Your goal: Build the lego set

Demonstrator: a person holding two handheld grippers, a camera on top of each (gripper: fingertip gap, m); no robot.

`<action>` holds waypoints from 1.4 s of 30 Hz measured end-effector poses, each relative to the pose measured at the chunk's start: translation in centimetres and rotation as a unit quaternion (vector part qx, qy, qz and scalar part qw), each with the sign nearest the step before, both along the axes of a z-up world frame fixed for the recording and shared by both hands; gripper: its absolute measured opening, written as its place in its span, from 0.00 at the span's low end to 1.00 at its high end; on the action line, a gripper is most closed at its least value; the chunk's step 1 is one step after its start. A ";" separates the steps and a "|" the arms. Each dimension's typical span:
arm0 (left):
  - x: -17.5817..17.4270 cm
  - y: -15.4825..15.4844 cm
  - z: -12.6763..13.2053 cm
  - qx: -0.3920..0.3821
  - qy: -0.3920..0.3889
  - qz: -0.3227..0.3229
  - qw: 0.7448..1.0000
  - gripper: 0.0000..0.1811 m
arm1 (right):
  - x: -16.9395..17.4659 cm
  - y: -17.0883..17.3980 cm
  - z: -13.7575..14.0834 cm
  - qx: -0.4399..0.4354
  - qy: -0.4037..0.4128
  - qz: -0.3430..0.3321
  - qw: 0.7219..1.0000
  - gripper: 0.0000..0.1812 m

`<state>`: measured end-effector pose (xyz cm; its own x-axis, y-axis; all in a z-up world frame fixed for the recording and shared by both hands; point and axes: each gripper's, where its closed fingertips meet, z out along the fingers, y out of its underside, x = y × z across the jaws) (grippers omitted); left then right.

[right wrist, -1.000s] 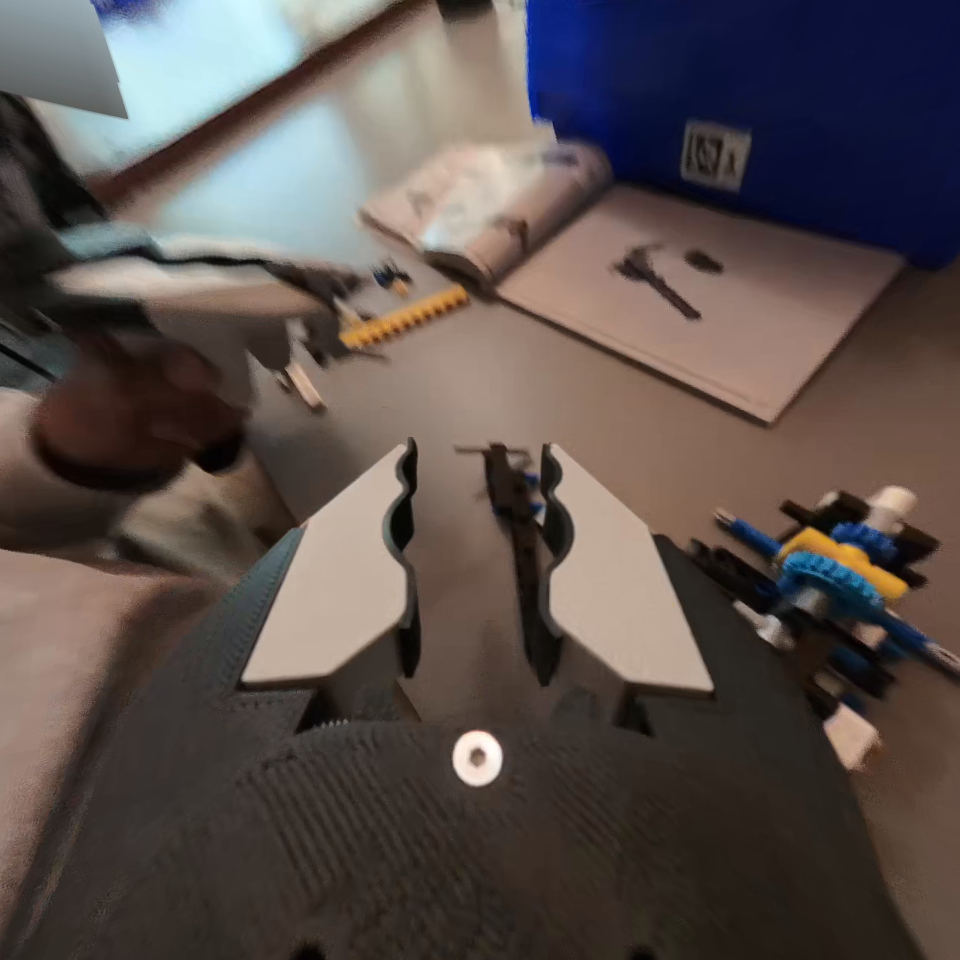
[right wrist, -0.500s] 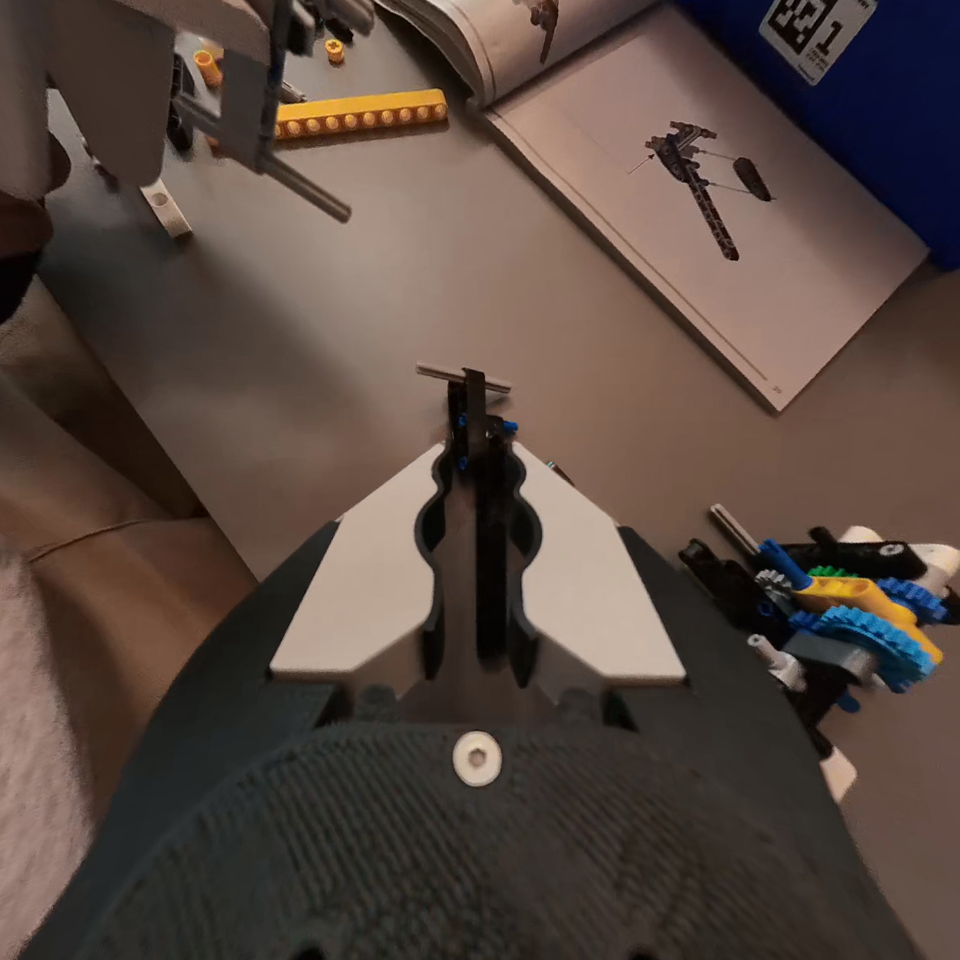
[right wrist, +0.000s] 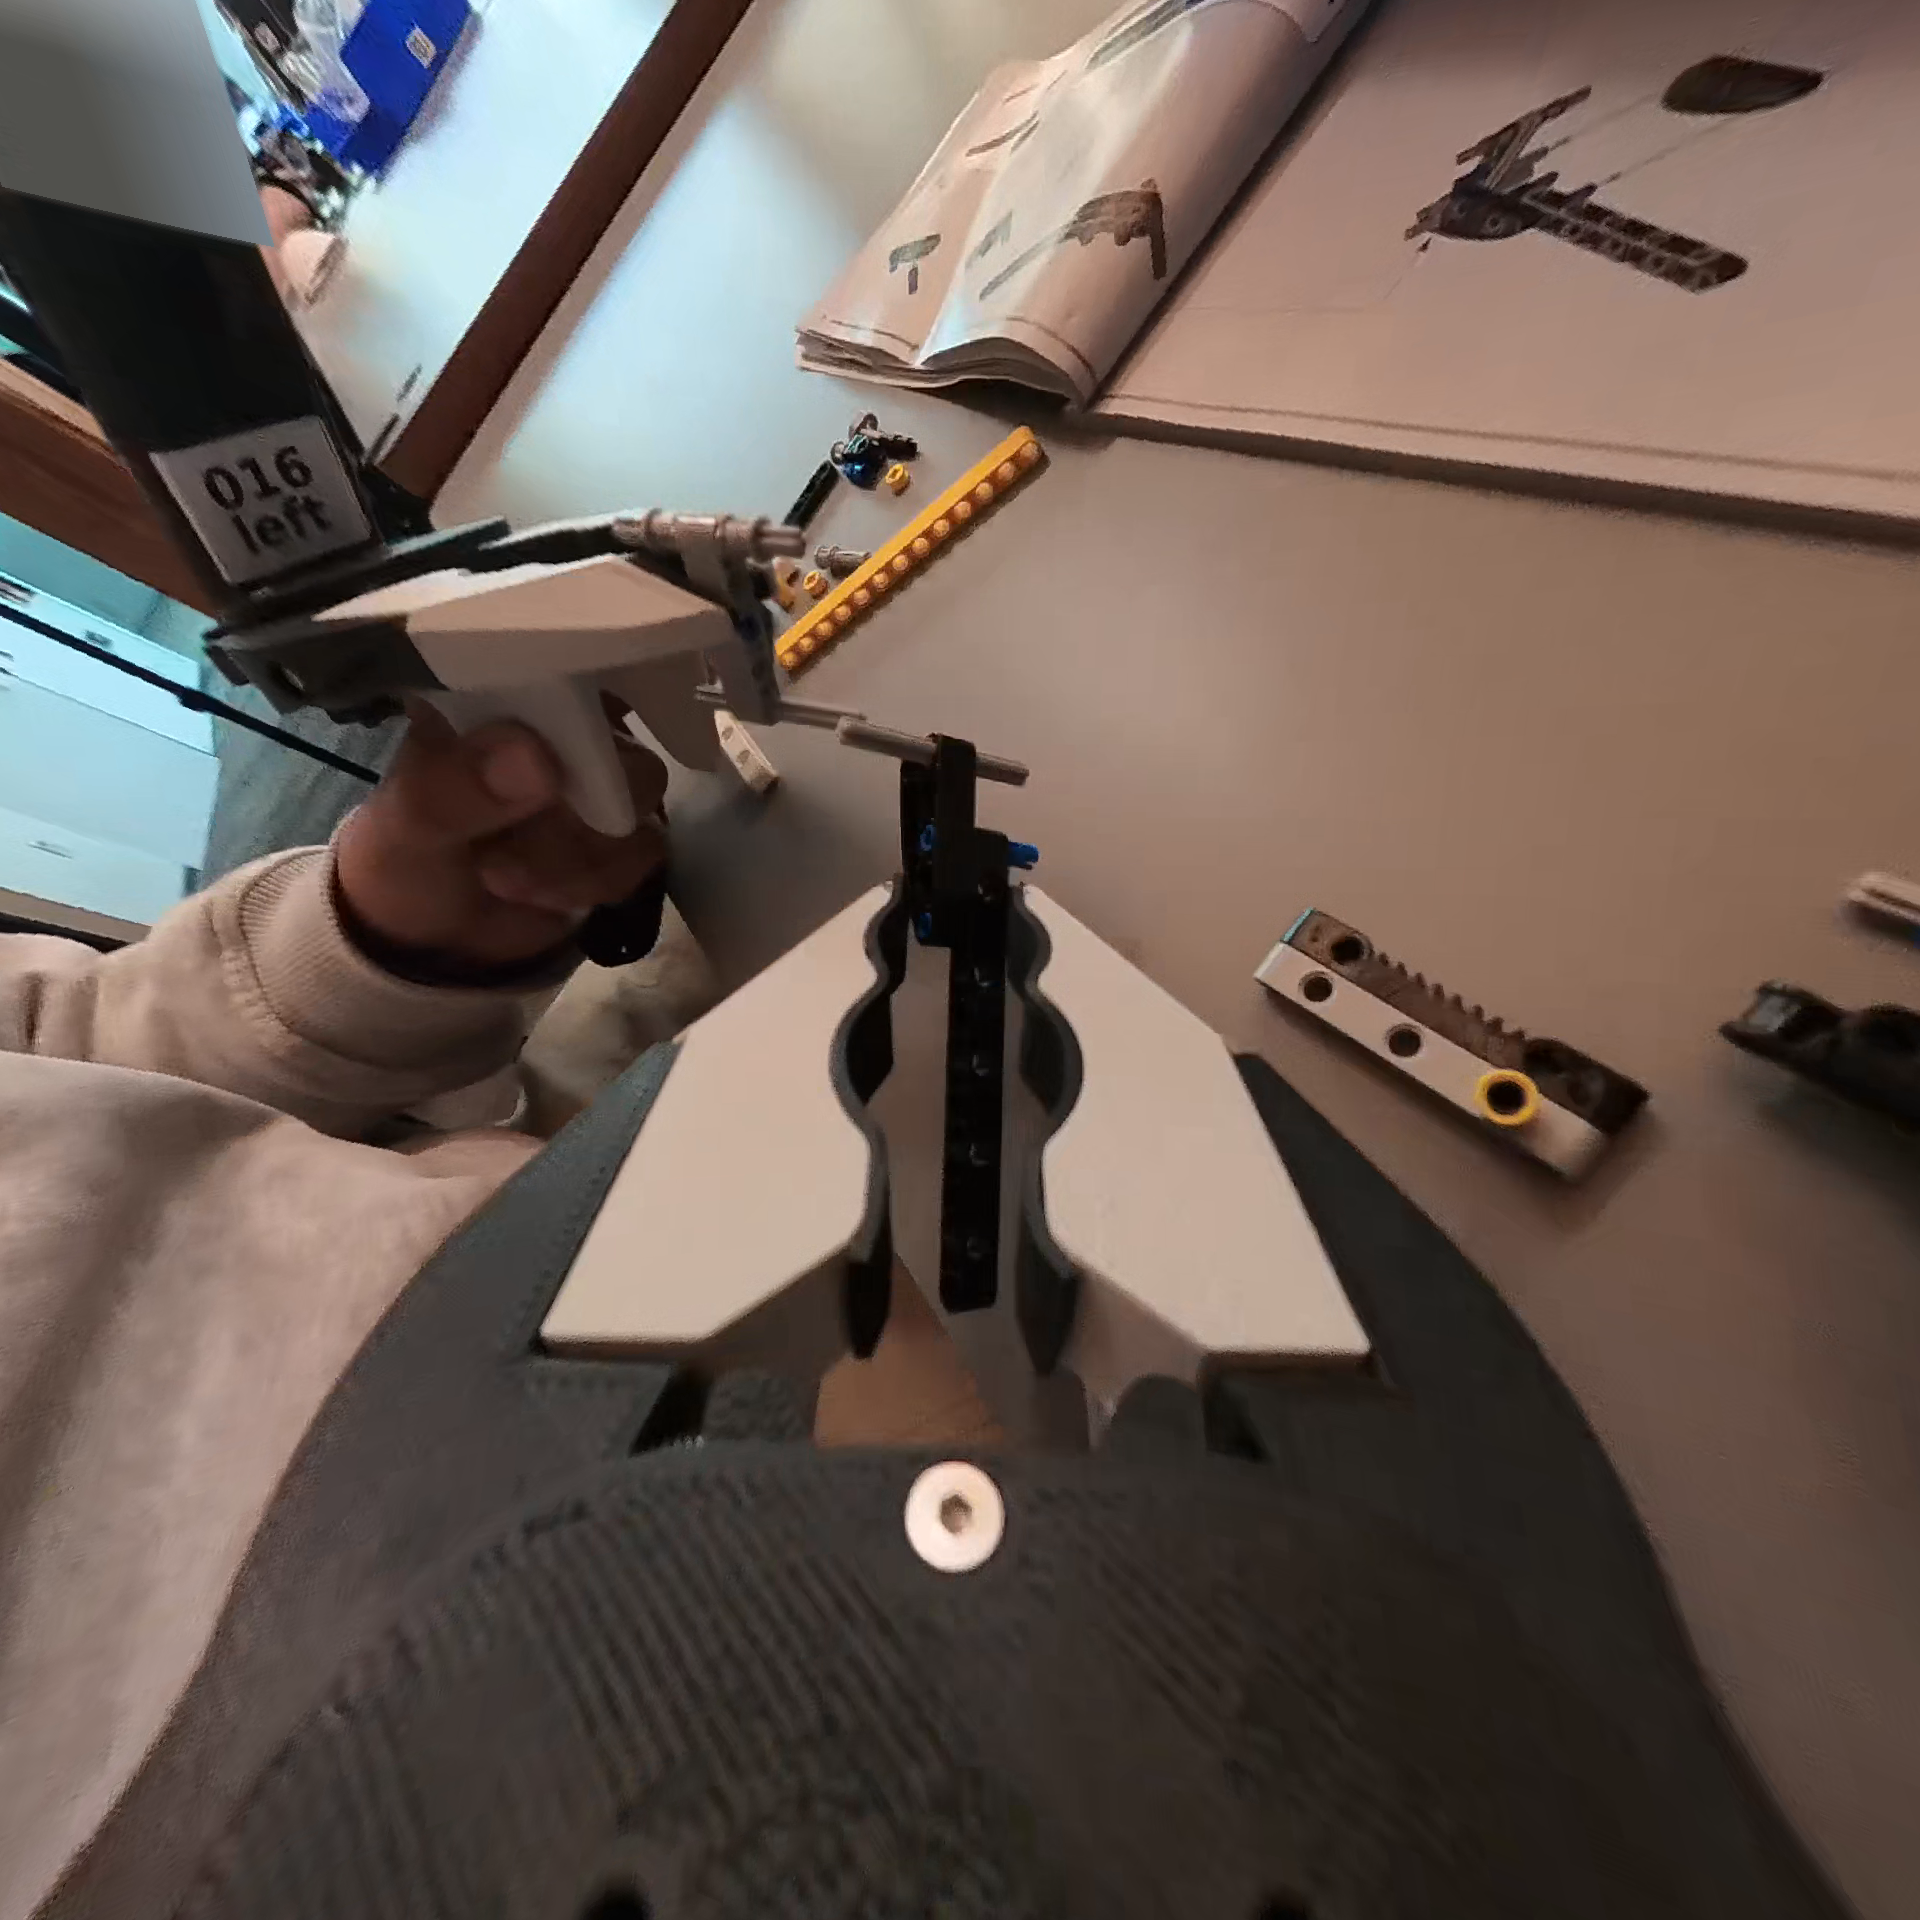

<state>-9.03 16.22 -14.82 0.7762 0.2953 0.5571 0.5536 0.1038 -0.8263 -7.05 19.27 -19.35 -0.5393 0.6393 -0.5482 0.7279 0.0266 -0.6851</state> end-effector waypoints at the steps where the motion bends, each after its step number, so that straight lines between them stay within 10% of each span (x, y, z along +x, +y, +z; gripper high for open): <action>1: 0.2 0.2 -0.1 -0.004 0.002 -0.004 1.000 0.02 | 0.0 0.1 0.0 -0.005 -0.006 -0.002 1.000 0.10; 24: 0.7 1.1 -2.5 -0.102 0.013 -0.004 0.995 0.02 | 0.5 0.0 -1.5 0.094 0.032 0.014 0.995 0.10; 42: 1.6 2.2 -2.2 -0.181 0.176 0.039 0.967 0.02 | 0.6 0.4 -1.5 0.138 0.042 0.001 0.989 0.10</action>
